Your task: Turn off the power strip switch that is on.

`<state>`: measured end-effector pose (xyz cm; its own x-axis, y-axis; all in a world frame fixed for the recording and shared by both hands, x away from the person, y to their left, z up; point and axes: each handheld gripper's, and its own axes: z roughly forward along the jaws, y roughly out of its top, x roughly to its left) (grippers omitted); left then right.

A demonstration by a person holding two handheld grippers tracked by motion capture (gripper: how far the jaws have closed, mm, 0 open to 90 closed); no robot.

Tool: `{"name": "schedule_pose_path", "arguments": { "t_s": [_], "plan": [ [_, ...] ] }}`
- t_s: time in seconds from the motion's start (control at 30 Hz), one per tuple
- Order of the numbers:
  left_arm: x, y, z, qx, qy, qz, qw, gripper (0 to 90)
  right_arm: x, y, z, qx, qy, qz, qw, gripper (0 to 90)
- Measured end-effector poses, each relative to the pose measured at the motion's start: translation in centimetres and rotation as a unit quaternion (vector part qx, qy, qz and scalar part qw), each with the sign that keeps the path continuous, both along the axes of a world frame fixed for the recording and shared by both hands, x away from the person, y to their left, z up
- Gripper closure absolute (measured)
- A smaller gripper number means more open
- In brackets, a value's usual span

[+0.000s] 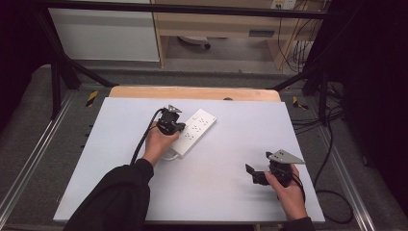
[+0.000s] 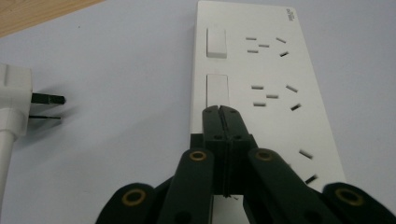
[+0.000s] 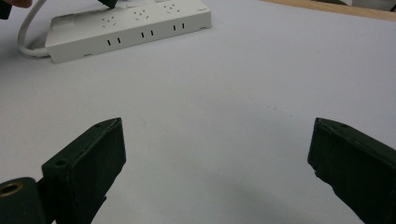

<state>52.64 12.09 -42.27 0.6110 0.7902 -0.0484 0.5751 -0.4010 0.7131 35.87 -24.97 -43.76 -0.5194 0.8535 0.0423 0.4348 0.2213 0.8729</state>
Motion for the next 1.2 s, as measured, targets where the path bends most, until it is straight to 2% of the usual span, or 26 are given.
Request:
{"name": "schedule_pose_path", "arguments": {
  "t_s": [0.07,0.6,0.97,1.2],
  "plan": [
    [0.0,-0.1,-0.1,0.005,0.000,-0.001,1.0000,90.0,0.0,0.0,0.0,0.000,0.000,0.000,1.0000,4.7],
    [0.0,-0.1,-0.1,0.001,0.000,0.003,1.0000,90.0,0.0,0.0,0.0,0.003,0.000,-0.001,1.0000,4.6],
    [-0.5,-0.1,0.8,-0.017,-0.019,0.001,0.9997,90.0,0.0,0.0,0.0,0.003,0.000,-0.002,1.0000,4.6],
    [-1.1,0.0,2.0,-0.032,-0.034,-0.006,0.9989,90.0,0.1,0.0,0.0,0.000,0.000,-0.001,1.0000,4.6]
  ]
}}
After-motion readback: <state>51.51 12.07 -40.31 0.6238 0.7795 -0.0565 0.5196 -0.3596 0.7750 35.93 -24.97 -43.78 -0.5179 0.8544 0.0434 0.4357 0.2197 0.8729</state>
